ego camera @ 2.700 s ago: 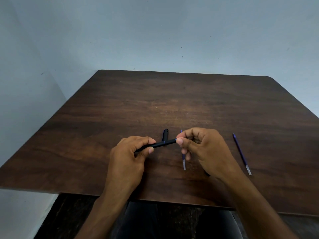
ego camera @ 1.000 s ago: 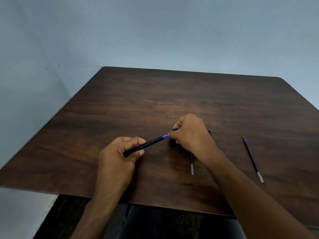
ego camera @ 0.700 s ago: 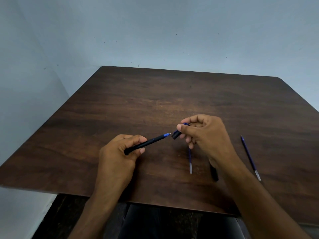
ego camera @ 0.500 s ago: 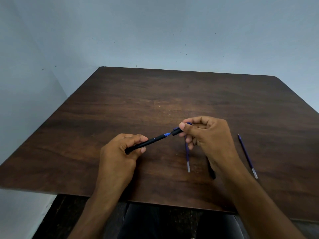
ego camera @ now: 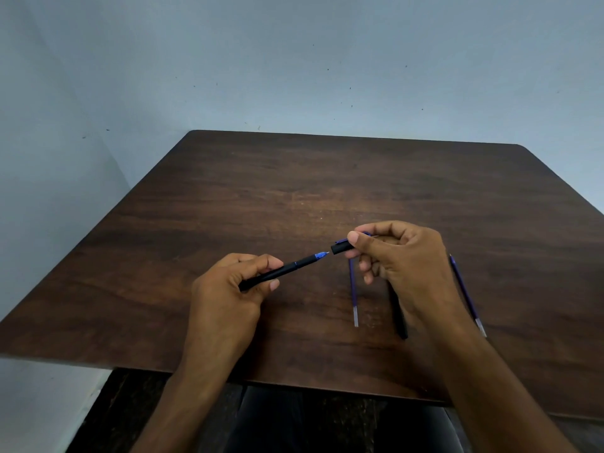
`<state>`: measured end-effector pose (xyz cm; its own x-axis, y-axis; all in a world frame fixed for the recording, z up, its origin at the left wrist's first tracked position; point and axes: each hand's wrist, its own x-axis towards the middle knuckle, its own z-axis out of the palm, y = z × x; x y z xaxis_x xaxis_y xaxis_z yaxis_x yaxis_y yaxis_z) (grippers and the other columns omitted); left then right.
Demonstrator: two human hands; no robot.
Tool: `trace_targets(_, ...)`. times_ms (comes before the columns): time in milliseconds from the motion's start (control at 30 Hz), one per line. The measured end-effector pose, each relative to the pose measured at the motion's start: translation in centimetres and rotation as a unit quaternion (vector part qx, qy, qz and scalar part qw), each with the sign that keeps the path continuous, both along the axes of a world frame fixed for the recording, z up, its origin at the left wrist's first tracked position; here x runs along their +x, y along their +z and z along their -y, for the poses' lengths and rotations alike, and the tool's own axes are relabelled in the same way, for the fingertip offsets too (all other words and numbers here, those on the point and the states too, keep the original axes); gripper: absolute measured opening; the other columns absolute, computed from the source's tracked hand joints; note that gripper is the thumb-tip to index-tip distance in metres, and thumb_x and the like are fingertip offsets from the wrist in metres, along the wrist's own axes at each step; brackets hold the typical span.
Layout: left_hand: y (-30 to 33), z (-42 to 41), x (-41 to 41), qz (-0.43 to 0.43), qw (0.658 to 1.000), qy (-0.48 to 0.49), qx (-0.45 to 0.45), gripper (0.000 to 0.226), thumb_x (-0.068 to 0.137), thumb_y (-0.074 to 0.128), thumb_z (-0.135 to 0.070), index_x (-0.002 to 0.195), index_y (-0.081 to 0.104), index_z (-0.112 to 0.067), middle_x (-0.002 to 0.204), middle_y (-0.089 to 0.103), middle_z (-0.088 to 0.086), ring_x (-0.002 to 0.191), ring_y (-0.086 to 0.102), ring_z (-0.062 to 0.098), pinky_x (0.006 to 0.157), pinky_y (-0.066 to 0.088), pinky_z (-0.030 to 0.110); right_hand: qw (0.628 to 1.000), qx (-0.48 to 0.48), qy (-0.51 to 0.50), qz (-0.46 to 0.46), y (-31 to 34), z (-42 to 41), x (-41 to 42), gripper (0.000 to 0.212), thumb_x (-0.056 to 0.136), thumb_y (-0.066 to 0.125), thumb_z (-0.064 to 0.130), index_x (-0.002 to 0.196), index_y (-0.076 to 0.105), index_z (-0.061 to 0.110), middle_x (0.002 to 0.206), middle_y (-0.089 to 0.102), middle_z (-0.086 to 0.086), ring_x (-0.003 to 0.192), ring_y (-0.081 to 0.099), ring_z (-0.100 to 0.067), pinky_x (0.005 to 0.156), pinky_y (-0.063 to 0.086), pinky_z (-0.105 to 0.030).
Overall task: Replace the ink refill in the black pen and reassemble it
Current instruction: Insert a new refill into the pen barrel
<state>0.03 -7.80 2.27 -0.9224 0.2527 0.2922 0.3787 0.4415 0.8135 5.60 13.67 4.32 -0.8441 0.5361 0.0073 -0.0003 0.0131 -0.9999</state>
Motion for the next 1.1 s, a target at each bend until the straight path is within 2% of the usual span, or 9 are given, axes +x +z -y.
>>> trace_targets(200, 0.1, -0.3, 0.3, 0.004, 1.0, -0.007, 0.009, 0.034, 0.076, 0.08, -0.002, 0.096, 0.078, -0.029, 0.094, 0.071, -0.015, 0.091, 0.064, -0.003, 0.079, 0.043, 0.003, 1.0, -0.008, 0.015, -0.003, -0.2, 0.5, 0.1, 0.017, 0.084, 0.079, 0.012, 0.095, 0.072, 0.001, 0.073, 0.078, -0.013, 0.048, 0.061, -0.014, 0.043, 0.054, -0.026)
trace_targets(400, 0.0, -0.6, 0.5, 0.003, 1.0, -0.013, 0.013, 0.033, 0.078, 0.08, -0.003, 0.096, 0.078, -0.03, 0.094, 0.07, -0.017, 0.093, 0.064, -0.005, 0.08, 0.042, 0.002, 0.999, -0.032, 0.015, -0.011, -0.5, 1.1, 0.0, 0.027, 0.08, 0.082, 0.013, 0.097, 0.062, 0.004, 0.073, 0.078, -0.012, 0.05, 0.066, -0.017, 0.045, 0.055, -0.029)
trace_targets(533, 0.0, -0.6, 0.5, -0.001, 1.0, -0.011, 0.015, 0.032, 0.078, 0.08, -0.003, 0.097, 0.078, -0.029, 0.095, 0.07, -0.016, 0.094, 0.065, -0.003, 0.081, 0.042, 0.003, 0.999, -0.033, -0.01, -0.037, -0.7, 1.5, 0.4, 0.035, 0.07, 0.086, 0.021, 0.089, 0.065, 0.001, 0.071, 0.077, -0.014, 0.055, 0.07, -0.02, 0.05, 0.06, -0.032)
trace_targets(600, 0.1, -0.6, 0.5, -0.007, 1.0, -0.011, 0.012, 0.032, 0.078, 0.08, -0.003, 0.097, 0.078, -0.029, 0.095, 0.07, -0.016, 0.094, 0.064, -0.003, 0.081, 0.042, 0.003, 0.999, -0.003, -0.031, -0.032, -0.8, 1.5, 0.6, 0.03, 0.067, 0.085, 0.027, 0.083, 0.071, 0.005, 0.069, 0.077, -0.011, 0.057, 0.072, -0.023, 0.054, 0.063, -0.034)
trace_targets(667, 0.1, -0.5, 0.5, -0.01, 1.0, -0.011, 0.01, 0.032, 0.078, 0.08, -0.004, 0.098, 0.078, -0.029, 0.096, 0.07, -0.016, 0.095, 0.064, -0.003, 0.082, 0.042, 0.003, 0.998, 0.014, -0.043, -0.035, -0.9, 1.5, 0.8, 0.019, 0.072, 0.085, 0.024, 0.078, 0.076, 0.009, 0.068, 0.077, -0.01, 0.057, 0.072, -0.025, 0.058, 0.064, -0.036)
trace_targets(833, 0.2, -0.5, 0.6, -0.005, 1.0, -0.013, 0.017, 0.033, 0.079, 0.079, -0.003, 0.098, 0.078, -0.03, 0.096, 0.07, -0.016, 0.094, 0.064, -0.003, 0.081, 0.042, 0.003, 0.999, 0.016, -0.027, -0.042, -0.7, 1.7, 1.2, 0.005, 0.08, 0.081, 0.015, 0.082, 0.079, 0.01, 0.069, 0.077, -0.012, 0.058, 0.072, -0.027, 0.061, 0.065, -0.039)
trace_targets(967, 0.3, -0.6, 0.9, -0.007, 1.0, -0.017, 0.021, 0.033, 0.079, 0.078, -0.004, 0.097, 0.077, -0.032, 0.094, 0.071, -0.016, 0.094, 0.063, -0.004, 0.08, 0.041, 0.002, 0.998, 0.038, -0.029, -0.036, -0.7, 2.0, 1.3, 0.005, 0.083, 0.08, 0.013, 0.086, 0.079, 0.009, 0.07, 0.077, -0.01, 0.058, 0.073, -0.026, 0.062, 0.065, -0.037)
trace_targets(1100, 0.4, -0.7, 1.1, -0.016, 0.999, -0.018, 0.024, 0.032, 0.078, 0.08, -0.004, 0.097, 0.078, -0.03, 0.093, 0.071, -0.015, 0.093, 0.064, -0.003, 0.08, 0.041, 0.002, 0.997, 0.055, -0.037, -0.04, -0.7, 2.1, 1.5, 0.003, 0.082, 0.08, 0.015, 0.081, 0.079, 0.013, 0.068, 0.077, -0.007, 0.056, 0.073, -0.025, 0.061, 0.065, -0.037)
